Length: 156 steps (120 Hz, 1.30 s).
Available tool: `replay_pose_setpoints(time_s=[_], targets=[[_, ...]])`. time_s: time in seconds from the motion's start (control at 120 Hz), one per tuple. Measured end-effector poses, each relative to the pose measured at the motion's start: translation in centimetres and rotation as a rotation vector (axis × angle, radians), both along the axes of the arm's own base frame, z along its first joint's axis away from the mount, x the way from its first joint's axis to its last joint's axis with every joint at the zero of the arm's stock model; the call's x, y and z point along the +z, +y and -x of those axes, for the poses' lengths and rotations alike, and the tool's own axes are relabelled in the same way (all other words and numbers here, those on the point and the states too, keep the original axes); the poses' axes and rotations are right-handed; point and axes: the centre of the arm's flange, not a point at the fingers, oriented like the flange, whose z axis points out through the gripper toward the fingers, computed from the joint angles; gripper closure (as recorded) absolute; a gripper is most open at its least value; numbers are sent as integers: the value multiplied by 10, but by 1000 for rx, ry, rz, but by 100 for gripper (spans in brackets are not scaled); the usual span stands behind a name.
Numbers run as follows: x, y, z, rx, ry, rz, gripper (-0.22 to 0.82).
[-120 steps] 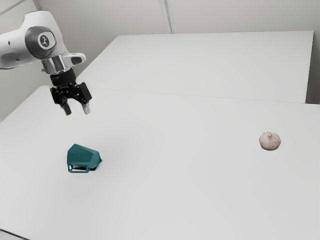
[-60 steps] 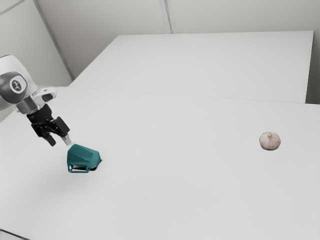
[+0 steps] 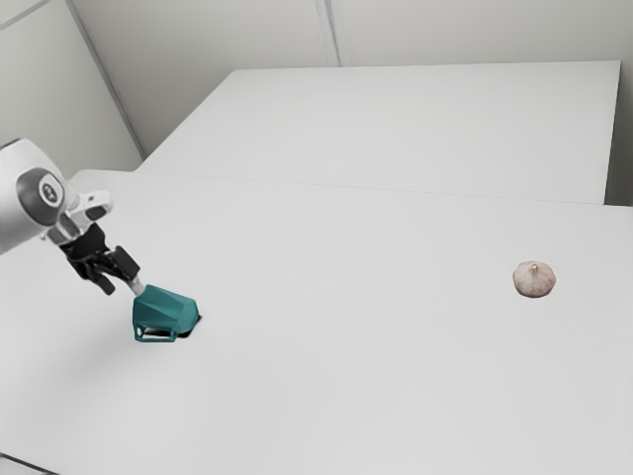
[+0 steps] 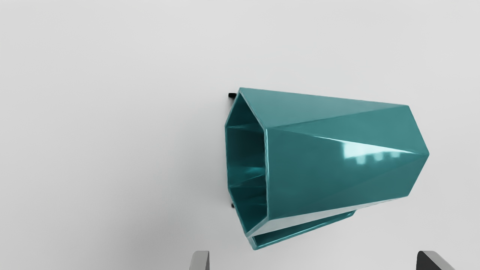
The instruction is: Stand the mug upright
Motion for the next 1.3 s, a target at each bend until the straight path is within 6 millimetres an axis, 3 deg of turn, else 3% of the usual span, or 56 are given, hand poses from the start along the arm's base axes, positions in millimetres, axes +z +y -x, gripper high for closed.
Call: replay_pose_setpoints(time_s=[0.408,0.825,1.158,1.3], targets=[[-28,1,-8,29,-78,134,0],[-61,14,1,52,-101,268,0],[-75,24,11,74,-117,390,0],[-79,24,5,70,-126,436,0]])
